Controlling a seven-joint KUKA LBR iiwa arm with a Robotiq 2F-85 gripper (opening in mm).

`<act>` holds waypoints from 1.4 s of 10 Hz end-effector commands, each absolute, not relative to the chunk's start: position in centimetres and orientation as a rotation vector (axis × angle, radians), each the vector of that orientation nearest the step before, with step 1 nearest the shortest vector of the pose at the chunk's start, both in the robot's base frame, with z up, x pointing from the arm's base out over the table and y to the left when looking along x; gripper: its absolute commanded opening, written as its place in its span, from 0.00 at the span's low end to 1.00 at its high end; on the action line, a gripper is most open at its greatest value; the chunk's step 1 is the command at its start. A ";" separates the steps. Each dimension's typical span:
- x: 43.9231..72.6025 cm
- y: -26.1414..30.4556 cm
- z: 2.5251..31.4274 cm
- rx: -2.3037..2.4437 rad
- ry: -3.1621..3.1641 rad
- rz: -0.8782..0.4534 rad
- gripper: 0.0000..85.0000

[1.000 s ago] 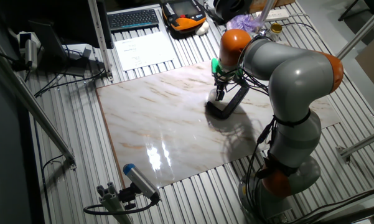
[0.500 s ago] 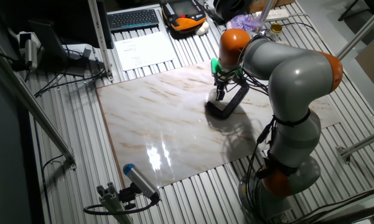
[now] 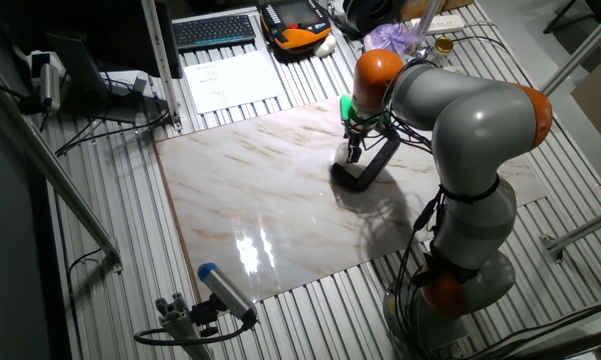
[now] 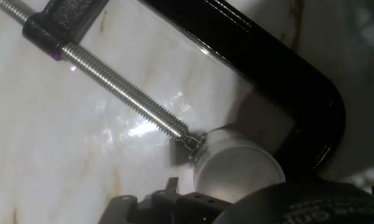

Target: Unscrew the lid from the jar

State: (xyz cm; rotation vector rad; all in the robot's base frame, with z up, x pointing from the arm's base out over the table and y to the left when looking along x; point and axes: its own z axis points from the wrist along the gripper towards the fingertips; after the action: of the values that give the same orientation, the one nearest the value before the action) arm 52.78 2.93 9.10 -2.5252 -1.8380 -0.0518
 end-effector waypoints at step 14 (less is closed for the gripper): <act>52.8 2.9 8.8 -2.475 -1.908 -0.053 0.80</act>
State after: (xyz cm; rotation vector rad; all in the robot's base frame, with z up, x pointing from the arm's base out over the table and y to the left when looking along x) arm 52.75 2.92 8.85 -2.4751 -1.9080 -0.0532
